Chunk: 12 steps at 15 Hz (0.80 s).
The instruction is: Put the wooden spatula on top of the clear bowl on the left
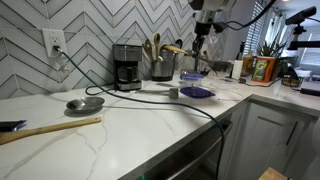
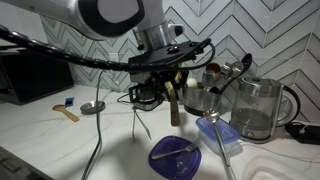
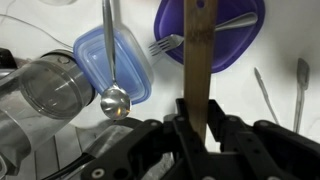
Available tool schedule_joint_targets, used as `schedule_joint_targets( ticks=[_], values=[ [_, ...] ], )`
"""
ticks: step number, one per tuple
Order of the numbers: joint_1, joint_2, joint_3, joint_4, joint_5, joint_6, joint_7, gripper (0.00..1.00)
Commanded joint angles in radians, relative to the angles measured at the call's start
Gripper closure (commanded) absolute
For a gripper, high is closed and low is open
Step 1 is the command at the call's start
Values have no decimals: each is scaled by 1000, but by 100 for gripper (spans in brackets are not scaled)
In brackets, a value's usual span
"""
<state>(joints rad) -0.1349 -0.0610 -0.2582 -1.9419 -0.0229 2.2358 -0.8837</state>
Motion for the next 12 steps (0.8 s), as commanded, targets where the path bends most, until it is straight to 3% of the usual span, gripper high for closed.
schedule_joint_targets(
  ticks=[1, 12],
  values=[
    [-37, 150, 4, 168, 7, -24, -29, 94],
    [-198, 414, 31, 448, 54, -79, -47, 94]
  ],
)
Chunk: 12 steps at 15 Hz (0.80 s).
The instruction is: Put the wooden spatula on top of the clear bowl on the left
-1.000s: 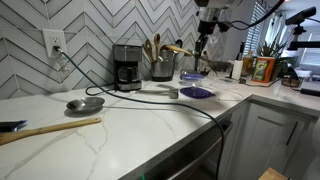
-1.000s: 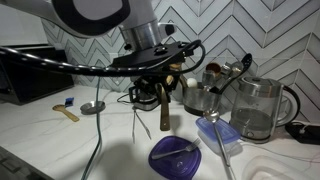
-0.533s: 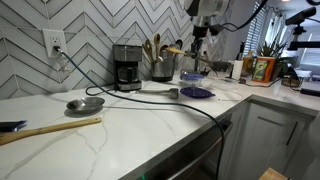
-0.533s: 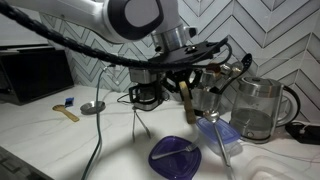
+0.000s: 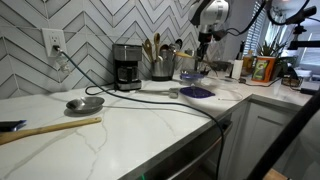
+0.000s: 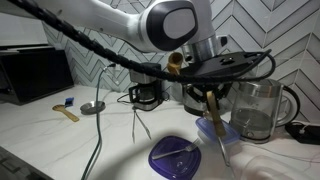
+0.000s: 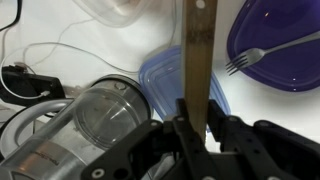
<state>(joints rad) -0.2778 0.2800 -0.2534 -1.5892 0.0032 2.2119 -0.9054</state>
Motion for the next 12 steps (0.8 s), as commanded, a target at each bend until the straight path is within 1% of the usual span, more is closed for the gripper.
schedule_joint_targets(
  ticks=[1, 6, 12],
  values=[
    [-65, 91, 29, 116, 25, -64, -22, 94],
    [-101, 176, 53, 205, 19, -114, -11, 94],
    [-122, 259, 70, 296, 6, -183, 5, 94]
  ],
)
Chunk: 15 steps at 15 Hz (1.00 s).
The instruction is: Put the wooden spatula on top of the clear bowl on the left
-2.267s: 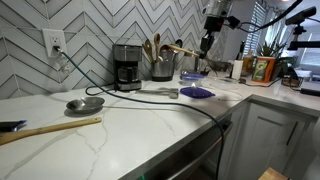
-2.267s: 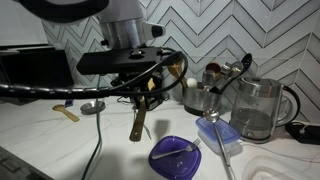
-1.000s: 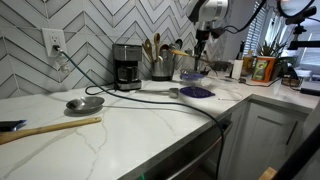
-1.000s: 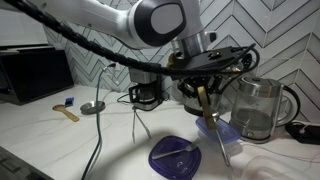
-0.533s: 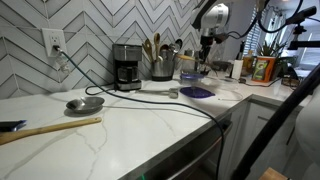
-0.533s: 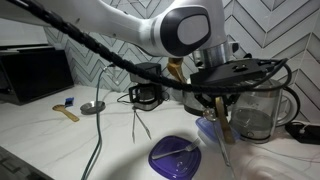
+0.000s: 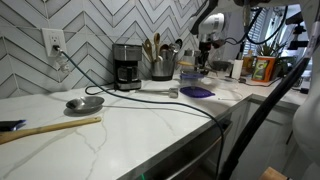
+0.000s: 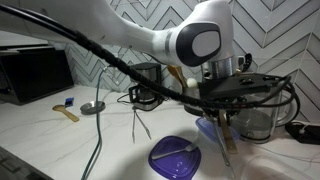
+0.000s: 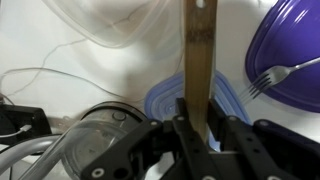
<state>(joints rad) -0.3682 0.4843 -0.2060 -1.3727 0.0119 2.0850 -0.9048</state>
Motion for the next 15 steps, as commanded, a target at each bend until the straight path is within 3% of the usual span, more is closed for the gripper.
schedule_joint_targets(
  ticks=[1, 15],
  values=[
    [-35, 67, 24, 94, -2, -68, 6, 94],
    [-68, 180, 30, 261, -19, -142, 54, 94]
  ],
)
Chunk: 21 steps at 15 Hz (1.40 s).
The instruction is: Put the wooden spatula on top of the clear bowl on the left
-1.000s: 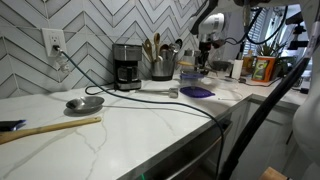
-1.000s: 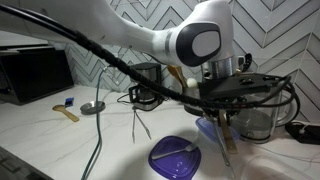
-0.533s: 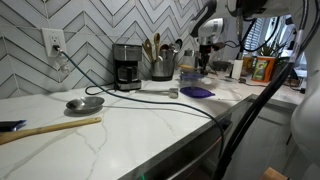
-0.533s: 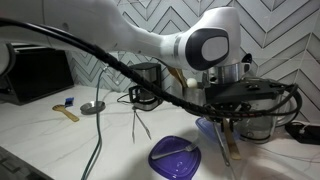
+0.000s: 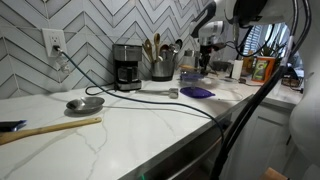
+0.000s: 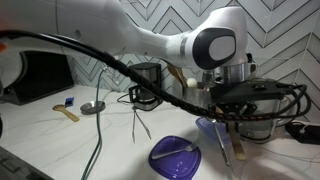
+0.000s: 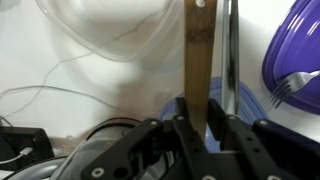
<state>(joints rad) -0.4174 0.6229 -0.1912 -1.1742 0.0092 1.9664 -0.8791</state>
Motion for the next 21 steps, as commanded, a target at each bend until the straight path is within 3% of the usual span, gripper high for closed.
schedule_joint_targets(
  ticks=[1, 21],
  values=[
    [-2, 43, -9, 58, -6, -14, 32, 94],
    [57, 102, -55, 89, -103, -18, 134, 94]
  ],
)
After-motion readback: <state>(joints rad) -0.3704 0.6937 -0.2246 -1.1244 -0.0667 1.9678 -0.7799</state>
